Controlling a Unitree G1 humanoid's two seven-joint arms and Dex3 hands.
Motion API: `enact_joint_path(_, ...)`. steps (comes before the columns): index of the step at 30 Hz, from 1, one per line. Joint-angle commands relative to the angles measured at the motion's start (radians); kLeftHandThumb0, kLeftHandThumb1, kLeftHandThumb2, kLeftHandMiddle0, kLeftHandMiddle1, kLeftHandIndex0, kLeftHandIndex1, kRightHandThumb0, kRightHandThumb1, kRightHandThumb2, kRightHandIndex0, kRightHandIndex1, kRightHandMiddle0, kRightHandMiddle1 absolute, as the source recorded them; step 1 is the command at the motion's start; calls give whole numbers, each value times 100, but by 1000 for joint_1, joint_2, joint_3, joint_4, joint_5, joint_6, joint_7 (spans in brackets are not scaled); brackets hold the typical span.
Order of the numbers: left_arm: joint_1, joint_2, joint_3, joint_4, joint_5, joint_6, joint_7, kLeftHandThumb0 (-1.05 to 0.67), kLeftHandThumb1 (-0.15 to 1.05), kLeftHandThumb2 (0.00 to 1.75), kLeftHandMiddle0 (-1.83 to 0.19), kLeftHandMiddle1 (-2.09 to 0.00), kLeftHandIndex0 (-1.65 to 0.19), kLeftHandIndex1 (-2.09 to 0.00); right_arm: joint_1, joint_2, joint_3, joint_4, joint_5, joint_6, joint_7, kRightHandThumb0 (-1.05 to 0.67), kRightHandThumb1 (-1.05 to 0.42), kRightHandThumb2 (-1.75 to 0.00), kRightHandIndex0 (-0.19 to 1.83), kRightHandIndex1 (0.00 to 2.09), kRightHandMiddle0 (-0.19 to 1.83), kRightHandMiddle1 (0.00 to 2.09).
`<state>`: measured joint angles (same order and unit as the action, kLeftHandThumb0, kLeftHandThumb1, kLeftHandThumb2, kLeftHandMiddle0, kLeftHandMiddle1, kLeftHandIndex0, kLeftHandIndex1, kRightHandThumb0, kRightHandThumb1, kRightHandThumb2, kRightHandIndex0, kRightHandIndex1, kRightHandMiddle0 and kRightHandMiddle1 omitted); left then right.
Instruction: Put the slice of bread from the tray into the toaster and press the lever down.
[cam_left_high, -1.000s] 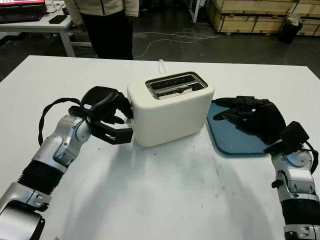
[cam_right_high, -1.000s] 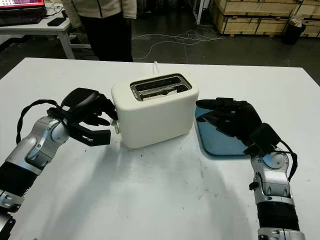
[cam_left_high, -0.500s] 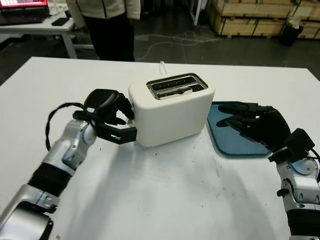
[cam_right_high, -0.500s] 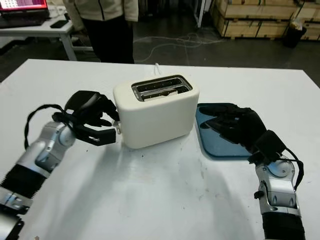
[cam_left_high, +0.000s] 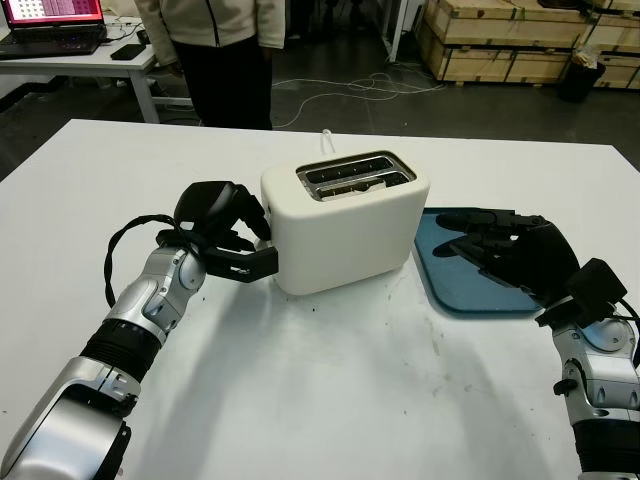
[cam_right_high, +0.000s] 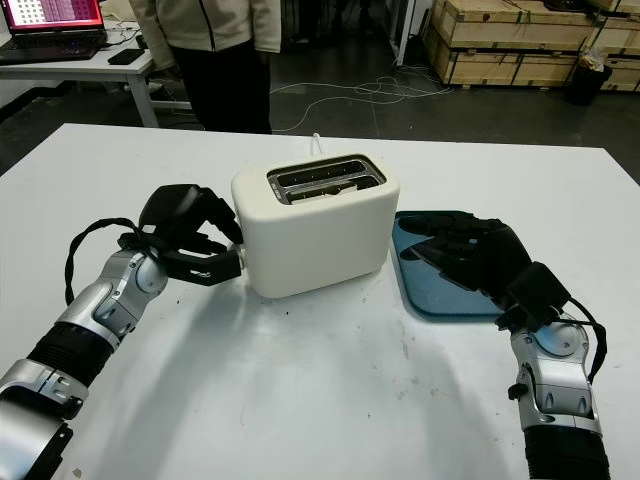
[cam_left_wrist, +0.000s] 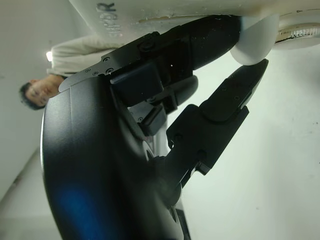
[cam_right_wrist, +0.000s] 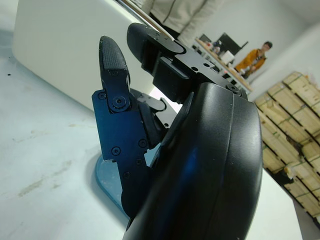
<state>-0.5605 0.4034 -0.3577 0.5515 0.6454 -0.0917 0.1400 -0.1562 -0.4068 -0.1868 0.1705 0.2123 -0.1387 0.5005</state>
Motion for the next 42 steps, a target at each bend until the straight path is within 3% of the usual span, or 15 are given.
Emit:
enact_joint_path(1, 205, -240, -266, 208, 56, 11, -212, -23, 89, 1, -94, -40, -111, 0, -39, -14, 5, 3, -6, 18, -2, -44, -92, -14, 78, 68, 97, 0)
enact_joint_path(10, 179, -179, -249, 78, 51, -26, -200, -23, 85, 0, -101, -55, -117, -3, -25, -10, 5, -13, -11, 8, -8, -43, -92, -16, 77, 67, 97, 0)
enact_joint_path(13, 188, -165, -238, 38, 43, -98, -135, -21, 80, 1, -93, -88, -121, -3, -26, -6, 5, -13, -5, 16, -8, -43, -92, -15, 77, 68, 97, 0)
enact_joint_path(15, 209, -173, -242, 2, 31, -64, -162, -23, 82, 2, -86, -97, -119, -2, -29, -4, 6, -11, -4, 19, -9, -43, -92, -15, 78, 68, 97, 0)
enact_joint_path(18, 238, -183, -260, 1, 30, -6, -212, -25, 84, 1, -96, -63, -115, 0, -33, -3, 10, -3, -7, 18, -8, -43, -92, -15, 77, 68, 97, 0)
enact_joint_path(22, 273, -123, -234, -45, 5, -43, -199, -25, 85, 1, -101, -55, -116, -1, -42, -7, 9, 4, -8, 22, -9, -43, -92, -15, 77, 67, 96, 0)
enact_joint_path(23, 285, -95, -215, -91, -5, -38, -199, -26, 86, 1, -99, -58, -115, -1, -45, -7, 7, 7, -5, 20, -7, -43, -92, -15, 77, 67, 96, 0)
enact_joint_path(26, 331, -14, -127, -252, -62, -14, -178, -34, 84, 0, -79, -117, -116, -1, -65, -9, 1, 35, -14, -14, -11, -42, -92, -14, 76, 67, 95, 0)
enact_joint_path(27, 345, 8, -100, -305, -77, 5, -173, -36, 84, 0, -75, -120, -114, -1, -74, -12, 0, 48, -20, -29, -12, -42, -92, -13, 76, 67, 94, 0)
enact_joint_path(30, 388, 74, -17, -459, -123, 48, -166, -37, 82, 1, -74, -118, -112, 0, -99, -24, 1, 80, -38, -45, -13, -43, -92, -13, 75, 65, 92, 0)
enact_joint_path(34, 424, 164, 112, -595, -146, 10, -133, -33, 77, 0, -80, -115, -114, -2, -136, -38, 3, 114, -53, -50, -4, -41, -92, -12, 73, 59, 89, 0)
enact_joint_path(42, 429, 264, 339, -728, -145, 30, -194, -43, 77, 0, -85, -95, -109, 0, -248, -97, 3, 203, -80, -78, 12, -43, -92, -7, 77, 45, 87, 0)
